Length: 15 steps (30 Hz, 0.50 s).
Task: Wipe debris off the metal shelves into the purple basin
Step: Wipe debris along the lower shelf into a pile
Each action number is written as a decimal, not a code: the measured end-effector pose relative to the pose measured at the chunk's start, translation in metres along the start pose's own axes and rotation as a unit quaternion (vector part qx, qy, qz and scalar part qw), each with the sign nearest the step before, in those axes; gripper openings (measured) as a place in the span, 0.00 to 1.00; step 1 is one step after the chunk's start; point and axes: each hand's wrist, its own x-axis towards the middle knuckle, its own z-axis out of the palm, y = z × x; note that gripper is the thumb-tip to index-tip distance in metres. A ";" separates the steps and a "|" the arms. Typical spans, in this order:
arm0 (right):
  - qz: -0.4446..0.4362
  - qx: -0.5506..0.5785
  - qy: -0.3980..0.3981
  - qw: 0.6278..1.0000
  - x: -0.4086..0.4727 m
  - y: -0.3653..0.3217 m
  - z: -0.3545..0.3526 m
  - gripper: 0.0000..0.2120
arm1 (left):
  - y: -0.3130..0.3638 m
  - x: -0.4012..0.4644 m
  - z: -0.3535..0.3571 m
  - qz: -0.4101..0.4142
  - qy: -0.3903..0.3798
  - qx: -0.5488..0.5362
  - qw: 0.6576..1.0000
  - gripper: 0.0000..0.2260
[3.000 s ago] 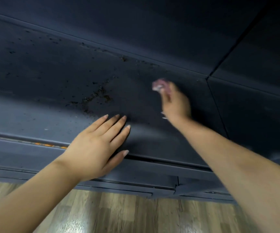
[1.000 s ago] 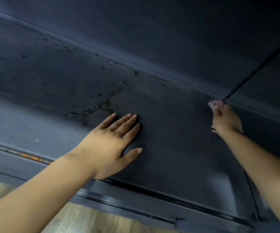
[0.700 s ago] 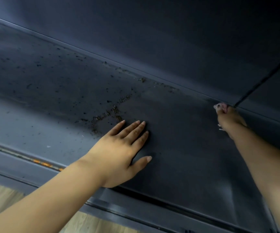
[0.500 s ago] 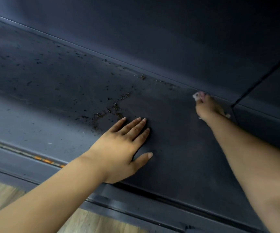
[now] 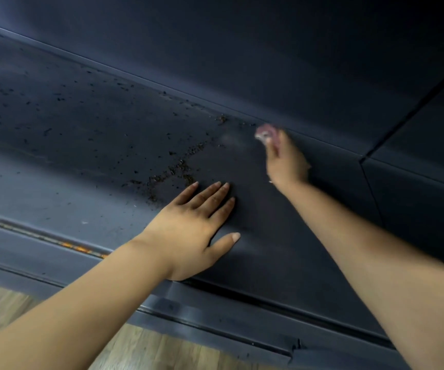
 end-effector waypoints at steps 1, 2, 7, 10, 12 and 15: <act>0.041 -0.011 0.008 0.999 0.002 0.013 -0.006 0.17 | 0.001 0.000 0.000 0.000 0.004 0.002 1.000 0.29; 0.076 -0.024 -0.002 0.997 0.003 0.023 -0.011 0.19 | 0.001 0.000 0.001 0.000 0.007 0.003 1.000 0.29; 0.096 -0.064 -0.073 0.991 0.023 0.025 -0.009 0.22 | 0.001 -0.001 0.003 0.001 0.026 -0.012 1.000 0.31; 0.042 -0.051 -0.097 0.993 0.036 0.013 0.006 0.22 | 0.001 -0.002 0.003 -0.002 0.023 -0.029 0.999 0.31; 0.014 -0.041 -0.116 0.992 0.041 0.001 0.015 0.23 | 0.002 -0.002 0.003 -0.003 0.021 -0.033 0.999 0.30; -0.026 -0.037 -0.131 0.990 0.047 -0.018 0.024 0.23 | 0.001 -0.002 0.003 0.000 0.029 -0.029 0.999 0.29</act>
